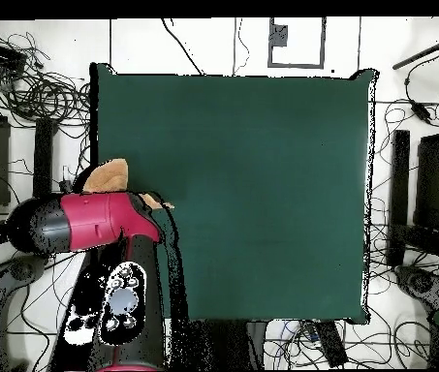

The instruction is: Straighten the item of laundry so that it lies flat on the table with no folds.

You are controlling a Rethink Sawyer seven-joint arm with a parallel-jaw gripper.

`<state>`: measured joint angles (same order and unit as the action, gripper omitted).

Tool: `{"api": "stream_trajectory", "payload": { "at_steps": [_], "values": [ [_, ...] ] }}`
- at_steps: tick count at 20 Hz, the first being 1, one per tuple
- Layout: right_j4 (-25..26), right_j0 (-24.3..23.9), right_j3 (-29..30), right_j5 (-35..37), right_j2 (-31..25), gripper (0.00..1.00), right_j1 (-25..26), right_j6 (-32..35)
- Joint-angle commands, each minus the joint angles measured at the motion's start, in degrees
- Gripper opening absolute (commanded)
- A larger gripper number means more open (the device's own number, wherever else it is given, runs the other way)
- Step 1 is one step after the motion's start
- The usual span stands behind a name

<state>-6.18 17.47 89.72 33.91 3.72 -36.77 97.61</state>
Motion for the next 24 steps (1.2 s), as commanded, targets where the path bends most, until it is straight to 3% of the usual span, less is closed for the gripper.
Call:
{"api": "stream_trajectory", "payload": {
  "at_steps": [1,17,20,24],
  "values": [
    [0.01,-2.47,6.77,0.52,-0.67,0.00,-2.07,9.22],
    [5.53,-5.88,13.30,-4.56,0.14,0.00,-1.86,8.36],
    [8.12,-6.49,12.78,-3.21,-0.13,0.00,-1.28,5.64],
    [9.01,-6.76,15.07,-6.23,0.95,0.00,-1.82,7.80]
  ]
}}
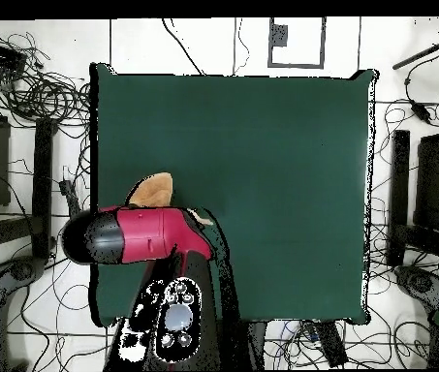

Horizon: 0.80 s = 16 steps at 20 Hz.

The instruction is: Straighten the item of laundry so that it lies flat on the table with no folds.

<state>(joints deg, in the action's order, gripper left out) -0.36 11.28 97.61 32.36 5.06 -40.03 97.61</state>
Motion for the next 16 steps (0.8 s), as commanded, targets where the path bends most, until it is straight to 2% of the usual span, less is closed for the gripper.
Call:
{"api": "stream_trajectory", "payload": {
  "at_steps": [1,10,16],
  "values": [
    [3.54,-0.34,7.15,-4.70,0.36,0.00,1.25,8.43],
    [4.98,-1.73,7.19,-2.21,2.77,0.00,0.52,7.86],
    [6.30,-3.04,9.16,-5.34,3.01,0.00,1.50,6.80]
  ]
}}
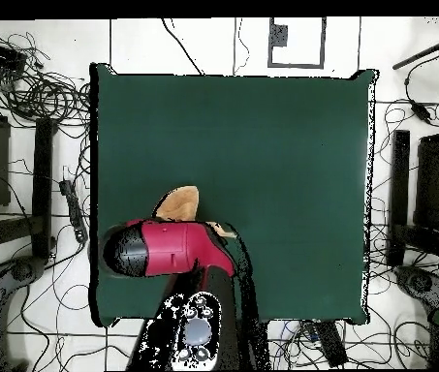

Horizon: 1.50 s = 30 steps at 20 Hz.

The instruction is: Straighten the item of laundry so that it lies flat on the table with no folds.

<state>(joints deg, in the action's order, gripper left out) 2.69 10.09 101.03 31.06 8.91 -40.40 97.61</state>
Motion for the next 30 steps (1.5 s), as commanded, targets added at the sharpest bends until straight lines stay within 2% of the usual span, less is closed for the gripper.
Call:
{"api": "stream_trajectory", "payload": {
  "at_steps": [1,4,8,18,25,30],
  "values": [
    [3.62,-1.88,5.75,-6.12,-0.71,0.00,2.31,7.34],
    [5.10,-2.28,4.97,-12.22,-0.54,0.00,3.37,8.42],
    [6.30,-2.77,4.85,-14.11,-0.64,0.00,3.69,8.56],
    [5.01,-4.21,7.96,-11.53,-1.93,0.00,3.47,8.05],
    [2.44,-9.39,14.25,-13.23,-7.21,0.00,-0.50,8.03],
    [1.55,-12.06,17.18,-10.43,-9.66,0.00,-4.92,6.83]
  ]
}}
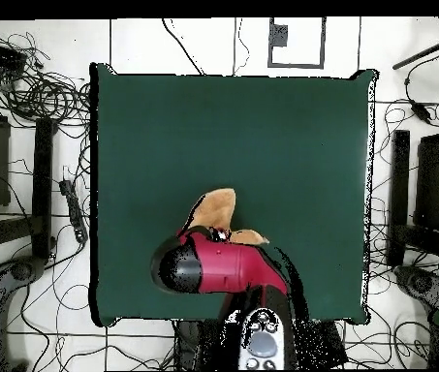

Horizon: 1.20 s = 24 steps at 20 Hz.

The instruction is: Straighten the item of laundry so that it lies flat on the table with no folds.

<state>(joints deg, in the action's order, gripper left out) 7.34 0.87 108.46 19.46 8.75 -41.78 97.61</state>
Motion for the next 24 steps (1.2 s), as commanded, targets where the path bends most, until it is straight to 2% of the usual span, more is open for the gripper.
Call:
{"api": "stream_trajectory", "payload": {
  "at_steps": [1,6,13,18,24],
  "values": [
    [-3.46,-3.67,10.48,2.14,-10.34,0.00,-4.65,6.30],
    [-4.53,-6.86,13.08,7.05,-13.30,0.00,-9.95,3.77],
    [-4.82,-9.24,15.30,8.57,-15.59,0.00,-13.03,2.87],
    [-2.54,-10.49,16.81,6.27,-16.52,0.00,-12.65,1.85],
    [2.58,-11.75,18.49,-1.42,-16.13,0.00,-9.38,1.82]
  ]
}}
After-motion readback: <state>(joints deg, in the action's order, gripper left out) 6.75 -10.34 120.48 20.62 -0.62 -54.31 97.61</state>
